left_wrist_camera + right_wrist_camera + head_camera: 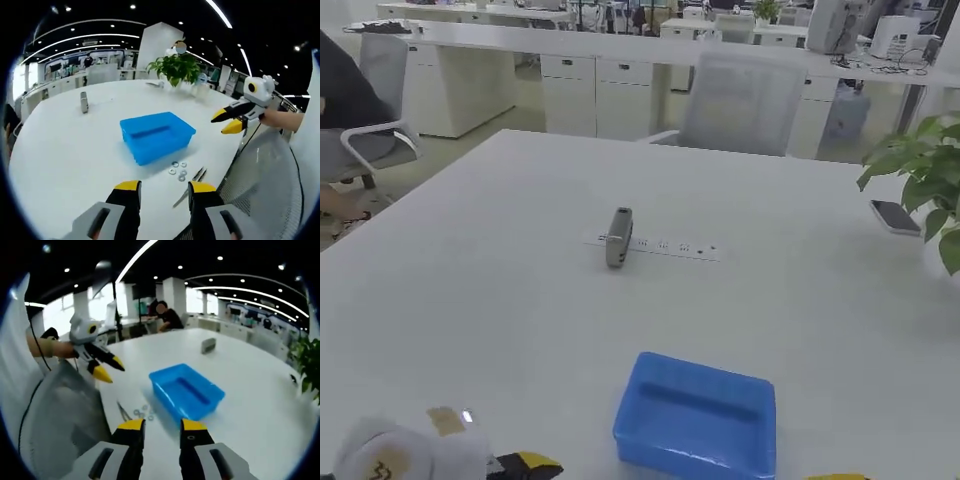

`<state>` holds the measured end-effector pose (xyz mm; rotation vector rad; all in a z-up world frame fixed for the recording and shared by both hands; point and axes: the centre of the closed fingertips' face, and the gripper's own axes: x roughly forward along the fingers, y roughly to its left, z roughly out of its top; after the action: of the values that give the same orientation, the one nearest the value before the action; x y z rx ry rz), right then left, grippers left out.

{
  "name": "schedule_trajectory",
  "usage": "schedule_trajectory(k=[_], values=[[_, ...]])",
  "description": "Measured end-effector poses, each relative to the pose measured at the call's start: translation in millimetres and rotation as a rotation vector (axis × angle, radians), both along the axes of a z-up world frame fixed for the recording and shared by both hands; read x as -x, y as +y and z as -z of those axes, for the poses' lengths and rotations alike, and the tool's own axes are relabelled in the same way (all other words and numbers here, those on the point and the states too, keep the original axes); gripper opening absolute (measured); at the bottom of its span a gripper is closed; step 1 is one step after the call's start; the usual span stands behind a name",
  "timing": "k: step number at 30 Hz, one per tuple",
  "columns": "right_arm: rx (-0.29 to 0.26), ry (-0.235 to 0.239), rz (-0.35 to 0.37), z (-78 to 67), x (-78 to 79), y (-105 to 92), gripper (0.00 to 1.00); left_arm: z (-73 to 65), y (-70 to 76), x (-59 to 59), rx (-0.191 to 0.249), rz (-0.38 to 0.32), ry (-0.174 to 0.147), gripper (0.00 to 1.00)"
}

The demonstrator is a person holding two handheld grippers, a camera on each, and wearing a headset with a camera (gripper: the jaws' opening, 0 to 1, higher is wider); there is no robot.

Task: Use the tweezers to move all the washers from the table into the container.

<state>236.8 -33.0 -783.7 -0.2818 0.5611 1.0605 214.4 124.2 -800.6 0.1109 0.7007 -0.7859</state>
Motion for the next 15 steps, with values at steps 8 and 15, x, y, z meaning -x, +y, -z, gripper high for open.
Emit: schedule_trajectory(k=[8, 15], values=[[0.029, 0.071, -0.087, 25.9, 12.0, 25.7, 0.21, 33.1, -6.6, 14.5, -0.142, 0.164, 0.084, 0.27], [0.101, 0.128, -0.182, 53.8, 27.8, 41.4, 0.18, 48.9, -13.0, 21.3, -0.232, 0.272, 0.089, 0.24]])
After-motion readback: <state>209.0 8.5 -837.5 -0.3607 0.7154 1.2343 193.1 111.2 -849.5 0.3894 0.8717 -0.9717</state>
